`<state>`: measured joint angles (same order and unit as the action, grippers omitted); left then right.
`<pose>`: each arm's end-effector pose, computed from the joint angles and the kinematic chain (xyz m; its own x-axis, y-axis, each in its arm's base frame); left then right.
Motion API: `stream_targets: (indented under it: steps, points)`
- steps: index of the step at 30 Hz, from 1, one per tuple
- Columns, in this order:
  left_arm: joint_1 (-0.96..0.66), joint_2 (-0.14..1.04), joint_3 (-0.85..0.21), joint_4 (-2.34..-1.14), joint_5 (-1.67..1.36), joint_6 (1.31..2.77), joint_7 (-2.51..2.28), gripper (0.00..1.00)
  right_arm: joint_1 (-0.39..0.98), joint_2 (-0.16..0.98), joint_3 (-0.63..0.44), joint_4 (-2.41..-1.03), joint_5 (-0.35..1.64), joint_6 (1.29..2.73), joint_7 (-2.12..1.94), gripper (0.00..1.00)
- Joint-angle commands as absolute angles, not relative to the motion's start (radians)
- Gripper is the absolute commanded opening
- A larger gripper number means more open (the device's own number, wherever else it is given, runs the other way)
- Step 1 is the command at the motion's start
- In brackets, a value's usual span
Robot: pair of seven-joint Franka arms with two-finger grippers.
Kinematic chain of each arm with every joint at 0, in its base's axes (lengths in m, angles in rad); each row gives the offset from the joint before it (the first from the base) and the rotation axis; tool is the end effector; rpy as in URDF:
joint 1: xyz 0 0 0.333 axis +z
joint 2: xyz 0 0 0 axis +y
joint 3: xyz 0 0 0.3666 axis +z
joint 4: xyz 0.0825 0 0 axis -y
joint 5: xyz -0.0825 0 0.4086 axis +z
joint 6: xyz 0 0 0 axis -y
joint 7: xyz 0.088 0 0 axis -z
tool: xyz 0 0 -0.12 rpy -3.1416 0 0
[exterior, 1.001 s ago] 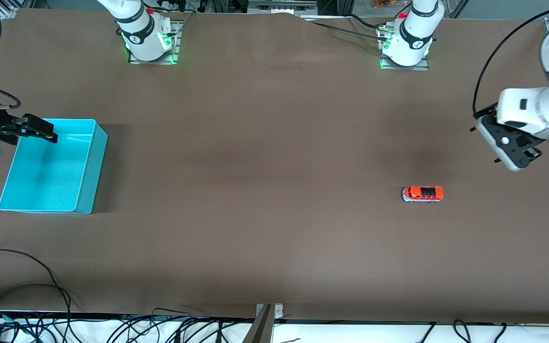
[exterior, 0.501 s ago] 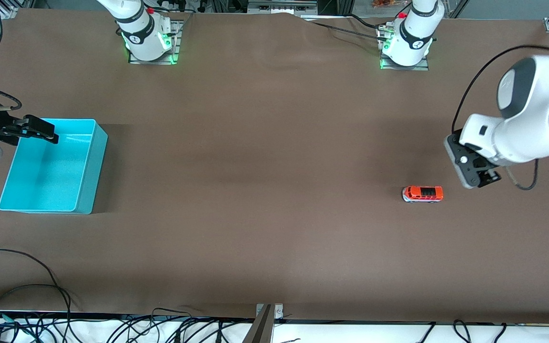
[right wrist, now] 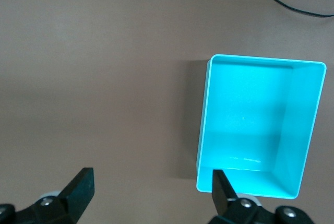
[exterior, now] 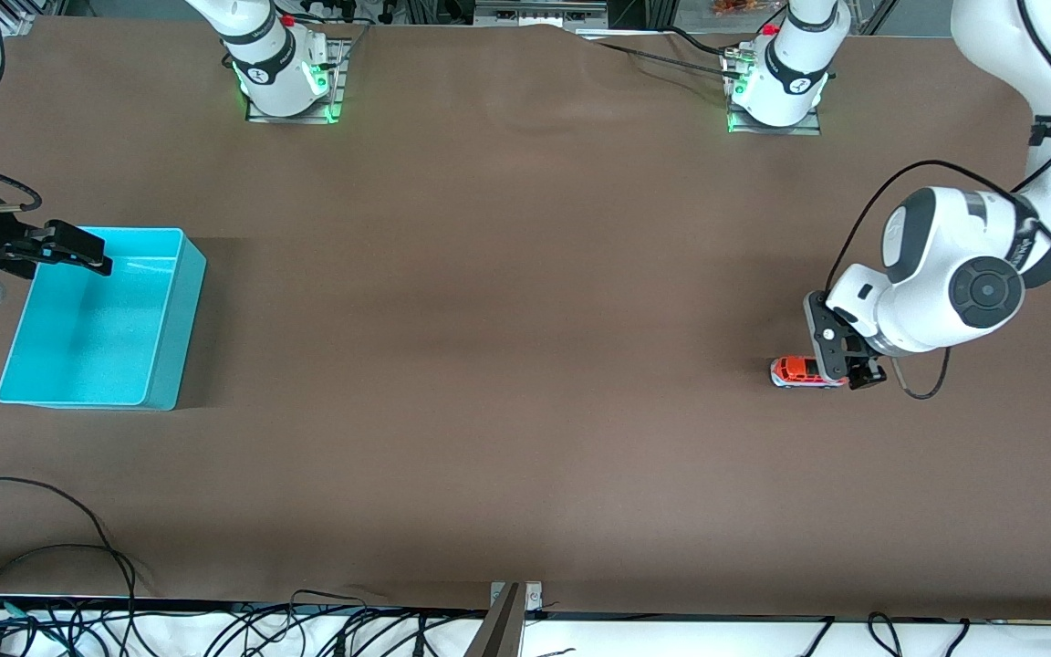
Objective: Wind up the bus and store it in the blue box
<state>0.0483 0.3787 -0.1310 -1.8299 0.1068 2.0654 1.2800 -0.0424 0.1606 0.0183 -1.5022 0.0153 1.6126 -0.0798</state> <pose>0.6585 -0.0415 0.3367 0.1509 -0.9856 -0.0761 -0.9796 -0.1594 0.1227 0.6362 -0.0145 0.6021 0.9973 0.0550 -0.0486 0.0539 -0.9983 -0.0221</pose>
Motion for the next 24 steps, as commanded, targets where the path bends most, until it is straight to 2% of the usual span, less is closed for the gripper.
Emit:
stream_targets:
  steps: [1, 4, 15, 24]
  points:
    - [0.061, 0.402, -0.132, -1.862, 0.132, 2.17, 1.374, 1.0, -0.04, 0.158, 0.02, -1.497, 0.0, 1.617, -0.074, 1.0]
    - [0.066, 0.432, -0.13, -1.862, 0.144, 2.218, 1.391, 1.0, -0.04, 0.158, 0.02, -1.497, -0.002, 1.617, -0.074, 1.0]
    - [0.089, 0.497, -0.132, -1.865, 0.199, 2.232, 1.393, 1.0, -0.04, 0.158, 0.02, -1.497, -0.002, 1.617, -0.074, 1.0]
    - [0.097, 0.532, -0.13, -1.867, 0.201, 2.302, 1.416, 1.0, -0.04, 0.158, 0.02, -1.497, -0.002, 1.617, -0.074, 1.0]
